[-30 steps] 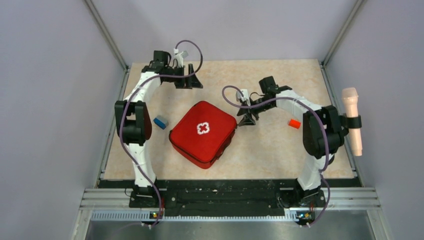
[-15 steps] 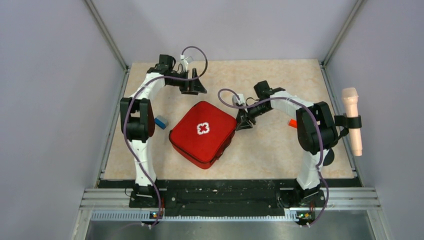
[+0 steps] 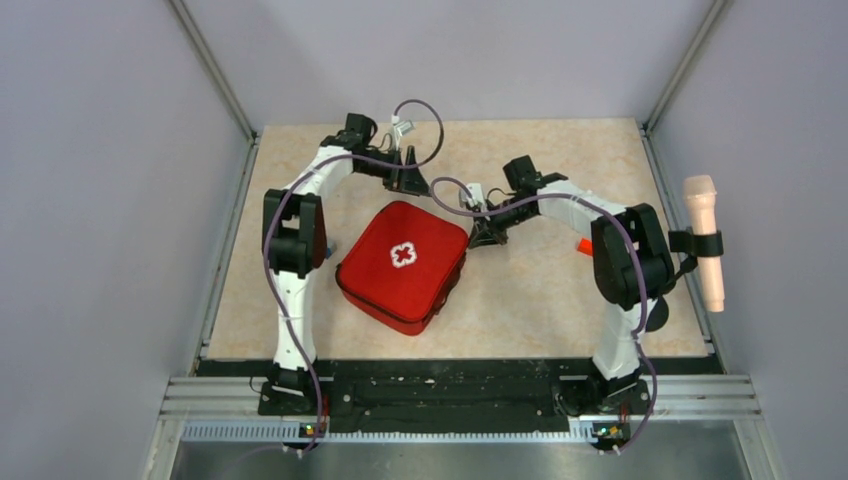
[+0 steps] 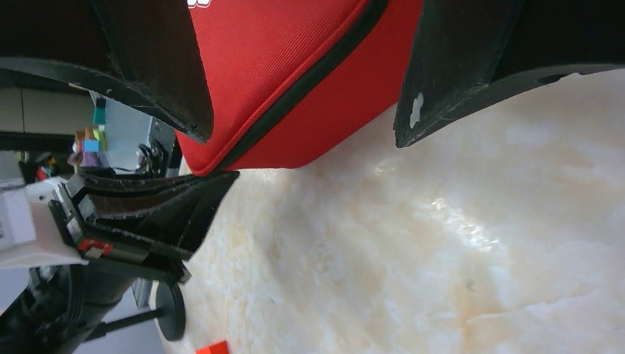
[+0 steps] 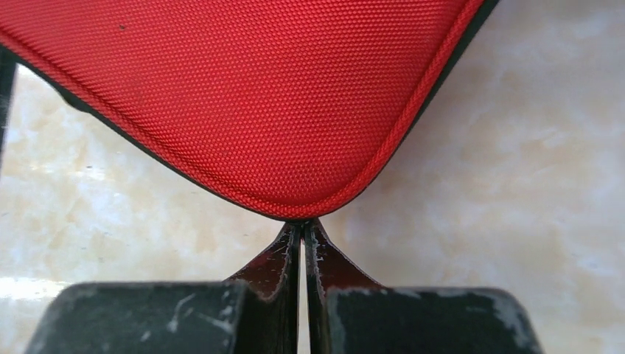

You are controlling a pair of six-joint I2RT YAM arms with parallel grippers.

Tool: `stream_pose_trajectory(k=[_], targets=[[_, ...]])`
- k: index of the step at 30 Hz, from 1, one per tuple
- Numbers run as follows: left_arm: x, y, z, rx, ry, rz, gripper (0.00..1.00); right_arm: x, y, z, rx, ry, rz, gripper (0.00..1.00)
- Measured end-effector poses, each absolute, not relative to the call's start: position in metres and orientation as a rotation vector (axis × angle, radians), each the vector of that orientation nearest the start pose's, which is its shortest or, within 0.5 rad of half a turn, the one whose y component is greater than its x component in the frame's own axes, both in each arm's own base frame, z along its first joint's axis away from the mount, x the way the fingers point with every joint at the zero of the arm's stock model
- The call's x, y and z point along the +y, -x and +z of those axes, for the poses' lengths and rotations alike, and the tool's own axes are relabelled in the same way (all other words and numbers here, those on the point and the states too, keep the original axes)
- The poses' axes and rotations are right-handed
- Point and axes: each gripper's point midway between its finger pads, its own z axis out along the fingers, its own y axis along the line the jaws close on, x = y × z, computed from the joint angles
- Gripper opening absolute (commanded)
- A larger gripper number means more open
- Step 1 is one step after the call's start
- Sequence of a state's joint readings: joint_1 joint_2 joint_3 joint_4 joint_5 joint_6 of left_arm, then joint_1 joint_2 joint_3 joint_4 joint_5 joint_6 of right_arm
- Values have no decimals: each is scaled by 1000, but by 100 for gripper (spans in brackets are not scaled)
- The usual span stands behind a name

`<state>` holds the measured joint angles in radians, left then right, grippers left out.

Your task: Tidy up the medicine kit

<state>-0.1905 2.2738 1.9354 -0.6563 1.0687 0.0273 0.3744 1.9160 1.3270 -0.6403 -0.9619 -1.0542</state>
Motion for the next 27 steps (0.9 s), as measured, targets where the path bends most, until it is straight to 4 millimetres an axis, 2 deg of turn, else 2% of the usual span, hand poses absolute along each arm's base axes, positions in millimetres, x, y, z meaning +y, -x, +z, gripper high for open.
stream_pose_trajectory(k=[7,10,15,19,24,25,27], targets=[[-263,-419,126,2209,-836,-1522,76,263,-362,94,1548,1724,822,0],[-265,-407,124,2184,-901,-1546,68,264,-372,91,1539,1741,791,0],[-259,-393,115,2187,-938,-1574,51,272,-379,86,1522,1762,783,0],[-256,-386,108,2201,-951,-1578,44,275,-378,86,1514,1778,771,0],[-253,-383,102,2206,-969,-1569,5,277,-376,86,1516,1785,772,0],[-253,-382,101,2212,-969,-1572,0,277,-376,85,1518,1787,771,0],[-252,-379,100,2219,-966,-1584,0,278,-375,84,1522,1793,762,0]])
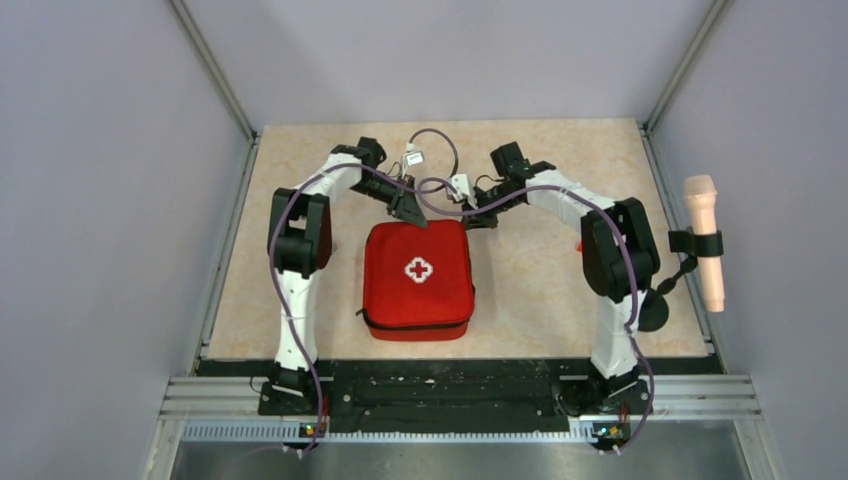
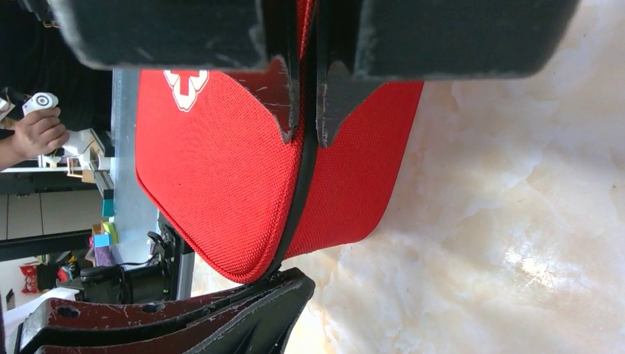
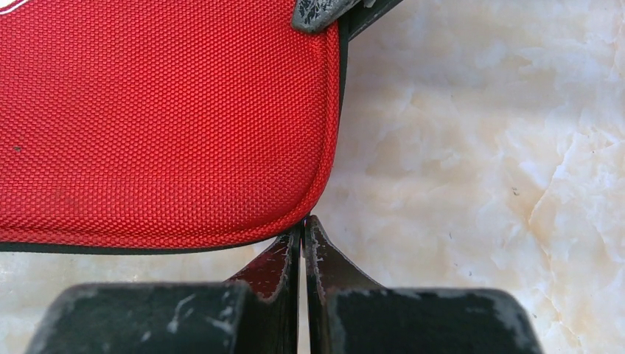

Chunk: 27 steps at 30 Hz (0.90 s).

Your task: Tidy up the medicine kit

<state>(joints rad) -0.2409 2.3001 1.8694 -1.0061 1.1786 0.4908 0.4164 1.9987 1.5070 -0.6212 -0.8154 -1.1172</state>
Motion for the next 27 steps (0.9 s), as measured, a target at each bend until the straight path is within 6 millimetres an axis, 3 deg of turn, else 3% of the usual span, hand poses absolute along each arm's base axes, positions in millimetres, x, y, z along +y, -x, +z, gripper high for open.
stream_pose_trajectory(k=[7,12,19,27], targets=[[-248,-382,98,2245,-944,-1567,0,272,-372,83,1493,1847,728,0],[-243,-382,99,2278,-888,-1575,0,260,-363,98,1403,1910,646,0],[-234,-385,100,2373,-714,-1602,0,251,-334,117,1279,1960,610,0],[-218,-402,99,2476,-469,-1556,0,247,-288,106,1324,1967,735,0]])
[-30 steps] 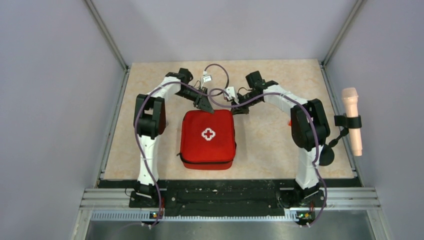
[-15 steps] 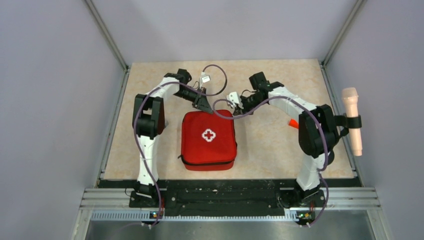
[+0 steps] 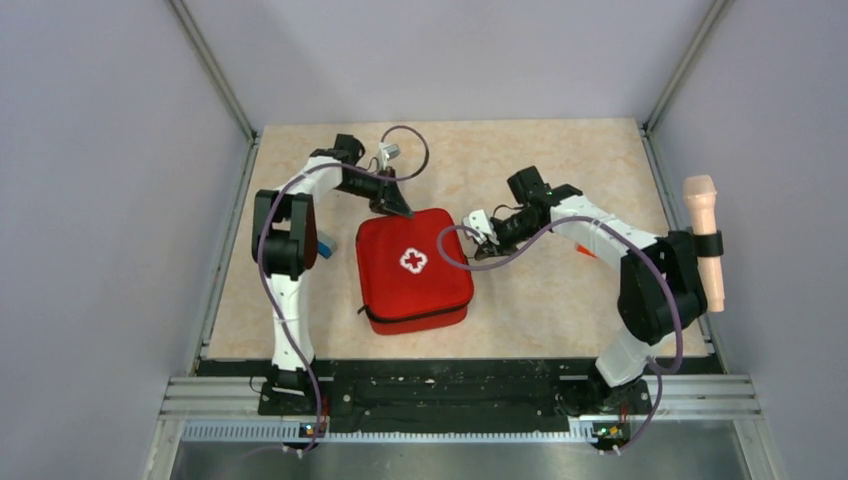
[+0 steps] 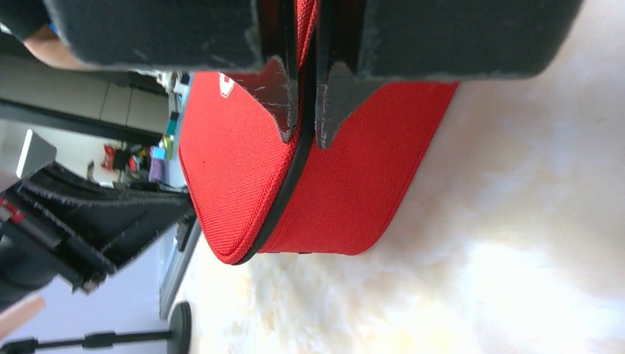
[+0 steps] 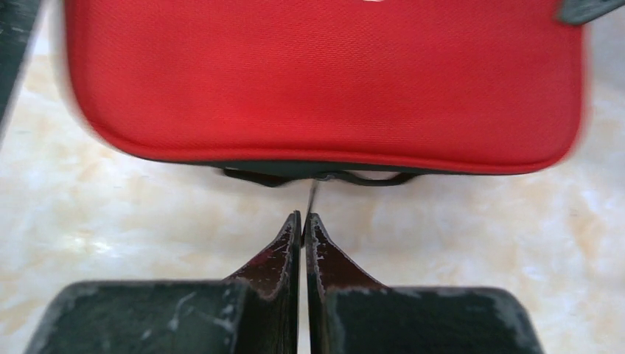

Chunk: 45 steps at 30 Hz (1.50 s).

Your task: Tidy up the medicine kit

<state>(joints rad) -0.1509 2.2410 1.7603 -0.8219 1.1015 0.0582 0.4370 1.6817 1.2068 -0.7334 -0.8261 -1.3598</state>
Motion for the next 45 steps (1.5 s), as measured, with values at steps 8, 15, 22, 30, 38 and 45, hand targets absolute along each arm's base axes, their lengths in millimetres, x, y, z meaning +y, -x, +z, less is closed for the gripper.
stream_pose_trajectory(k=[8,15,22,30,38,45], targets=[[-181,-437,105,2484,-288,-1389,0,239,-263,104,1404,1945,795,0],[-182,-434,103,2495,-189,-1421,0,237,-261,105,1448,1909,792,0],[-182,-419,100,2497,-61,-1461,0,227,-260,98,1632,1751,883,0],[-182,-410,103,2482,-45,-1465,0,223,-257,93,1719,1680,927,0],[-181,-415,104,2455,-206,-1438,0,227,-259,82,1740,1695,990,22],[-177,-416,106,2431,-396,-1401,0,231,-251,77,1707,1734,1029,45]])
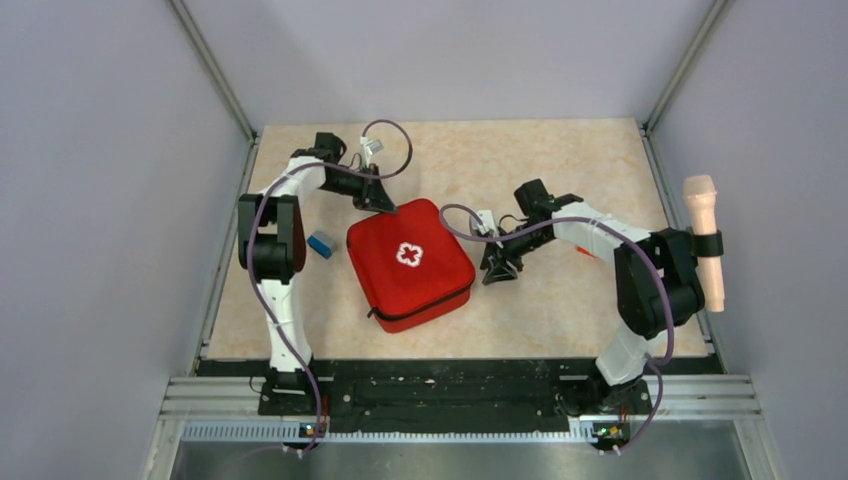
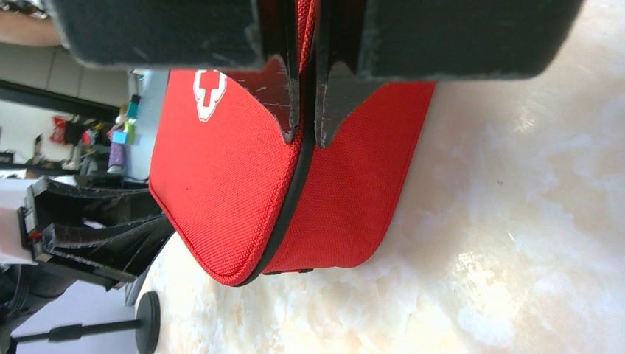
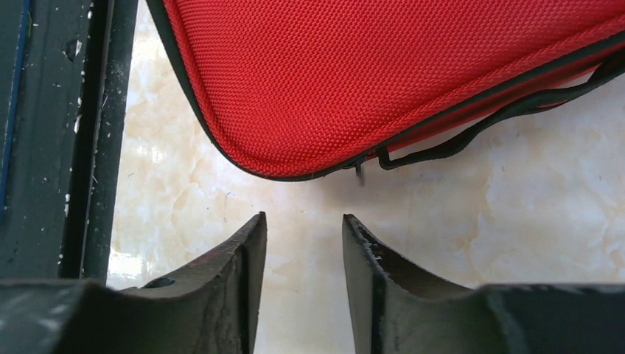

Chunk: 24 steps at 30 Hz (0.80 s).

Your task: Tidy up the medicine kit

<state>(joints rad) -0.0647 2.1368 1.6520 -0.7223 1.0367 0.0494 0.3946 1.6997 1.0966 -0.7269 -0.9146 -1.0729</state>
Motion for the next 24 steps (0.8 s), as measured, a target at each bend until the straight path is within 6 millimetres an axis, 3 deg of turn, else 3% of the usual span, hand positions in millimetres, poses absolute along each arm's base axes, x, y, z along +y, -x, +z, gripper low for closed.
stream_pose_trajectory(k=[7,17,21,24], targets=[[-175,-419,108,2362,-662,-1407,0,237,-249,81,1657,1731,1063,54],[-178,-413,108,2321,-759,-1457,0,269,-249,73,1600,1745,1113,56],[-179,-411,107,2318,-779,-1457,0,280,-253,74,1596,1736,1125,37],[-178,-412,107,2316,-785,-1447,0,281,-249,73,1631,1711,1170,11]])
